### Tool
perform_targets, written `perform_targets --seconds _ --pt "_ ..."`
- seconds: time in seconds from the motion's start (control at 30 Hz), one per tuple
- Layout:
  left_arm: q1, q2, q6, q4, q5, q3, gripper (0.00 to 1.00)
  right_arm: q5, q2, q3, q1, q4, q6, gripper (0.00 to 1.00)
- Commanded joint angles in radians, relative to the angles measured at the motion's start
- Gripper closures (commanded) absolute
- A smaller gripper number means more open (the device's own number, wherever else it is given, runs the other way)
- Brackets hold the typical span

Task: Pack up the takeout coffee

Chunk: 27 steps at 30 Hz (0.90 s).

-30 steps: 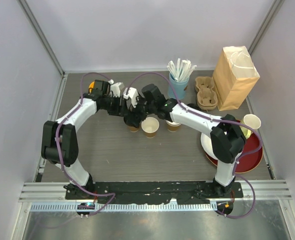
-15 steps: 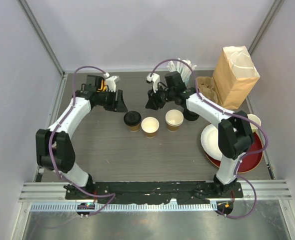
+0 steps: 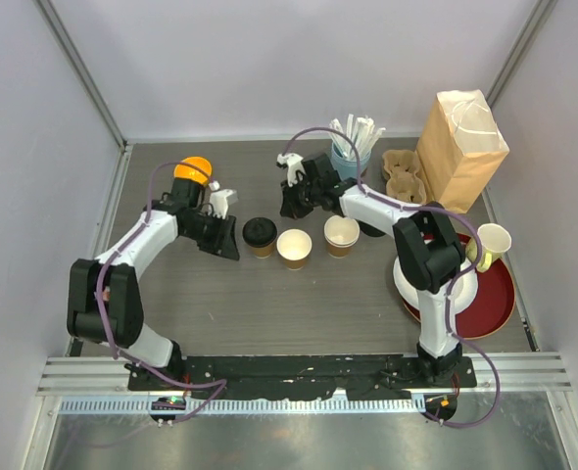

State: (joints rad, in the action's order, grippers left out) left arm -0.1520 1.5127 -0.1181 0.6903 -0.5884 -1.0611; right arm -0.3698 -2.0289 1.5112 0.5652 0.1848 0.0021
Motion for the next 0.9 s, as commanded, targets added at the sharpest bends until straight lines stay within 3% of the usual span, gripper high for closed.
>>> perform_targets --seconds 0.0,0.4,0.87 --pt "-0.052 0.052 -0.035 -0.006 -0.034 0.016 0.59 0.043 -0.002 0.037 0.045 -0.042 0.035 0.97" --pt "-0.055 0.153 0.075 -0.077 0.039 -0.045 0.60 0.150 0.064 -0.063 0.117 -0.019 0.039 0.99" --pt "-0.054 0.184 0.095 -0.124 0.090 -0.105 0.61 0.134 0.098 -0.115 0.185 -0.047 0.067 0.99"
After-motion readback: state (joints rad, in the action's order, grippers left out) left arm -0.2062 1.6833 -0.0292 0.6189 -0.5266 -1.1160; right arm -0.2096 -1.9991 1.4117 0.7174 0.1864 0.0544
